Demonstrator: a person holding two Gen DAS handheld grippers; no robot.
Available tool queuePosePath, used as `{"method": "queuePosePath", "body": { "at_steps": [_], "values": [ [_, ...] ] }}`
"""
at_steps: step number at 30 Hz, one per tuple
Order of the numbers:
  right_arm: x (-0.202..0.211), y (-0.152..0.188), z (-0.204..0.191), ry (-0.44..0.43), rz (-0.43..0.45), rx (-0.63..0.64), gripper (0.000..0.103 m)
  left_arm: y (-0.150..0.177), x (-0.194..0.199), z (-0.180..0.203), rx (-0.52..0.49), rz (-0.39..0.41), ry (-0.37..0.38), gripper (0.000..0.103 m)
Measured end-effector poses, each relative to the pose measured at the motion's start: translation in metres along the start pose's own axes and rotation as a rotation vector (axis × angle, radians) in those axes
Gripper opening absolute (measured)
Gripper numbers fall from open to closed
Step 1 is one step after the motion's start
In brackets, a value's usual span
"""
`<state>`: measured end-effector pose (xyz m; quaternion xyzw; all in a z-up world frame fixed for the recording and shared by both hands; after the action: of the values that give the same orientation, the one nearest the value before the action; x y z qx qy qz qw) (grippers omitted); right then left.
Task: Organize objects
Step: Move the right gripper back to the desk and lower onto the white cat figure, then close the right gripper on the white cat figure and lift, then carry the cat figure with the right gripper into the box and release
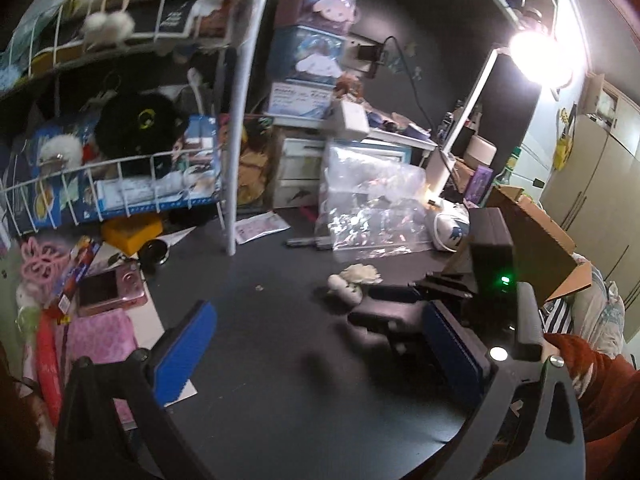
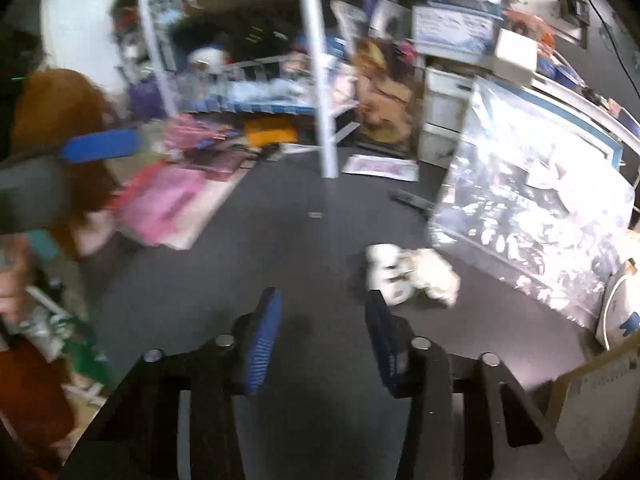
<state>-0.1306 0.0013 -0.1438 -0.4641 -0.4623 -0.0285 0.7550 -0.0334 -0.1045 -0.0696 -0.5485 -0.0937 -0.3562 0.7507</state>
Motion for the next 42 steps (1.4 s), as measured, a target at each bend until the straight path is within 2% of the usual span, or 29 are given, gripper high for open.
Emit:
{"method": "queuePosePath", "body": {
  "at_steps": [6, 11, 14, 19, 20, 21, 23, 28, 35, 37, 39, 42],
  "values": [
    [-0.024, -0.006, 0.006, 0.048, -0.002, 0.009, 0.033, 0.000, 0.000, -0.014, 0.024, -0.003, -0.011, 0.102],
    [-0.026, -0.007, -0.003, -0.032, -0.008, 0.033, 0.033, -0.001, -0.002, -0.018, 0.029, -0.009, -0.013, 0.102],
    [-0.029, -0.009, -0.003, 0.023, -0.006, 0.042, 0.033, -0.001, -0.003, -0.019, 0.030, -0.011, -0.016, 0.102],
    [-0.043, -0.008, -0.001, 0.045, -0.052, 0.032, 0.033, -0.001, -0.004, -0.017, 0.028, -0.019, -0.019, 0.102],
    [-0.045, -0.007, -0.001, 0.051, -0.060, 0.031, 0.032, 0.000, -0.003, -0.017, 0.027, -0.021, -0.020, 0.102],
    [-0.045, -0.006, -0.002, 0.054, -0.063, 0.032, 0.023, 0.000, -0.003, -0.017, 0.028, -0.022, -0.019, 0.102],
    [-0.044, -0.004, -0.002, 0.056, -0.065, 0.038, 0.019, 0.000, -0.003, -0.016, 0.030, -0.024, -0.021, 0.102],
    [-0.016, -0.003, -0.008, 0.012, -0.018, 0.046, 0.018, 0.001, -0.003, -0.008, 0.020, -0.032, 0.005, 0.102],
    [0.072, -0.008, -0.021, -0.129, 0.136, 0.076, 0.018, -0.005, -0.004, 0.031, -0.019, -0.026, 0.128, 0.101],
    [0.093, -0.008, -0.023, -0.141, 0.175, 0.089, 0.018, -0.010, -0.004, 0.046, -0.037, -0.023, 0.172, 0.094],
    [0.116, -0.008, -0.022, -0.148, 0.214, 0.104, 0.018, -0.015, -0.006, 0.063, -0.054, -0.029, 0.225, 0.077],
    [0.145, -0.007, -0.011, -0.128, 0.259, 0.116, 0.018, -0.025, -0.012, 0.088, -0.071, -0.039, 0.301, 0.060]
  ]
}}
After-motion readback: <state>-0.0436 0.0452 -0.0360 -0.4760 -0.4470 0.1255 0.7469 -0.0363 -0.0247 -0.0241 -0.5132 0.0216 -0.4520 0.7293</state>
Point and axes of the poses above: each gripper's, at about its wrist camera, not at the fingertips, and x roughly against the way its jaws point, z to its right, y to its underside, the point moved 3 cm from there along -x, roughly the way its jaws point, and after that the axes turned 15 degrees about y, right-handed, at the moved point
